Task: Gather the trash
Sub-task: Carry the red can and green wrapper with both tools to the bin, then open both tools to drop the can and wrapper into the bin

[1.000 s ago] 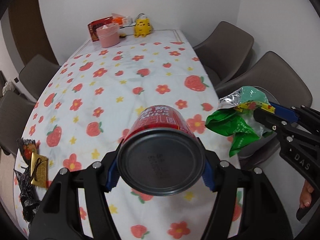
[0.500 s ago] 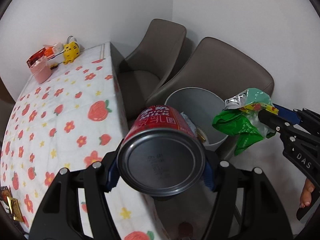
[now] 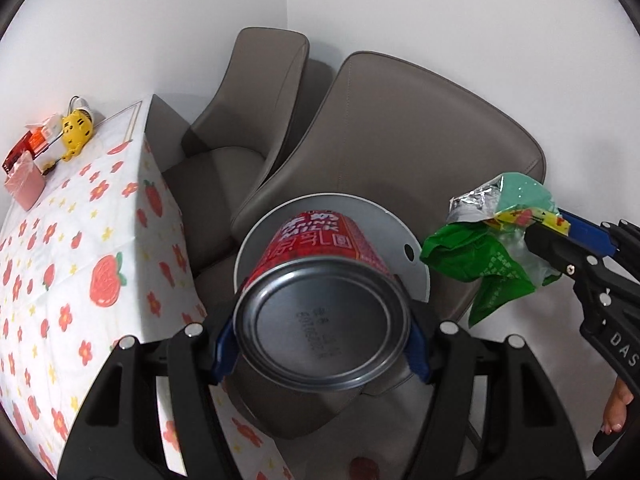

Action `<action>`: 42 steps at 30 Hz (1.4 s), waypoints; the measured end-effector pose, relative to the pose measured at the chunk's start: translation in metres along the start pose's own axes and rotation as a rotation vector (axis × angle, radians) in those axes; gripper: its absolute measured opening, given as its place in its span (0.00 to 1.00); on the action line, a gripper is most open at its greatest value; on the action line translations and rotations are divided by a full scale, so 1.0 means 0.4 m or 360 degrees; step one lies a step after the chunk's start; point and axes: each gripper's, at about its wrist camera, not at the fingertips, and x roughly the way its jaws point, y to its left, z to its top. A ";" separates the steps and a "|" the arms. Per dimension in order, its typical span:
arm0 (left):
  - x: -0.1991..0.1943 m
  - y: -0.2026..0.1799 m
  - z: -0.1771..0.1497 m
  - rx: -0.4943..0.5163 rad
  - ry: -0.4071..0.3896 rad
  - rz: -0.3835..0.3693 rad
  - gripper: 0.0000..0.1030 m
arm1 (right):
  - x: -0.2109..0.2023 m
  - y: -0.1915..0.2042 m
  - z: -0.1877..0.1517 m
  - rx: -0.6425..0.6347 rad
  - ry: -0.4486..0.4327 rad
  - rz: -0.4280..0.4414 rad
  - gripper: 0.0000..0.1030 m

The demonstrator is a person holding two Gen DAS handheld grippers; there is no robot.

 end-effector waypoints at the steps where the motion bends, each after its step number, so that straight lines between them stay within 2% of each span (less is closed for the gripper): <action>1: 0.010 -0.006 0.004 0.0008 0.0005 -0.0002 0.64 | 0.009 -0.006 0.002 0.0005 0.0006 -0.0004 0.27; 7: 0.060 -0.012 0.023 0.0019 0.0039 -0.0035 0.64 | 0.057 -0.025 0.009 0.0012 0.0036 -0.0018 0.27; 9: 0.071 -0.011 0.029 0.0022 0.0035 -0.0042 0.67 | 0.066 -0.031 0.009 0.0018 0.0041 -0.0018 0.27; 11: 0.072 -0.012 0.036 0.0038 0.0003 -0.0030 0.78 | 0.076 -0.030 0.011 0.0026 0.0045 -0.0017 0.27; 21: 0.050 0.014 0.038 0.0035 -0.0031 0.0011 0.78 | 0.096 0.002 0.023 0.0000 0.0048 0.0030 0.27; 29: 0.024 0.059 0.029 0.0001 -0.0046 0.0051 0.78 | 0.103 0.059 0.068 -0.0054 0.0010 0.0099 0.28; 33: 0.010 0.075 0.026 -0.0009 -0.0061 0.0067 0.78 | 0.114 0.078 0.080 -0.0064 0.0034 0.0117 0.37; 36: -0.005 0.085 0.020 -0.0027 -0.0077 0.0079 0.78 | 0.115 0.093 0.079 -0.0088 0.0037 0.0125 0.38; 40: -0.016 0.103 0.005 -0.0076 -0.0069 0.0074 0.78 | 0.112 0.105 0.080 -0.0084 0.0019 0.0135 0.48; 42: -0.020 0.109 -0.004 -0.0087 -0.0063 0.0084 0.78 | 0.109 0.110 0.082 -0.0084 0.0014 0.0140 0.48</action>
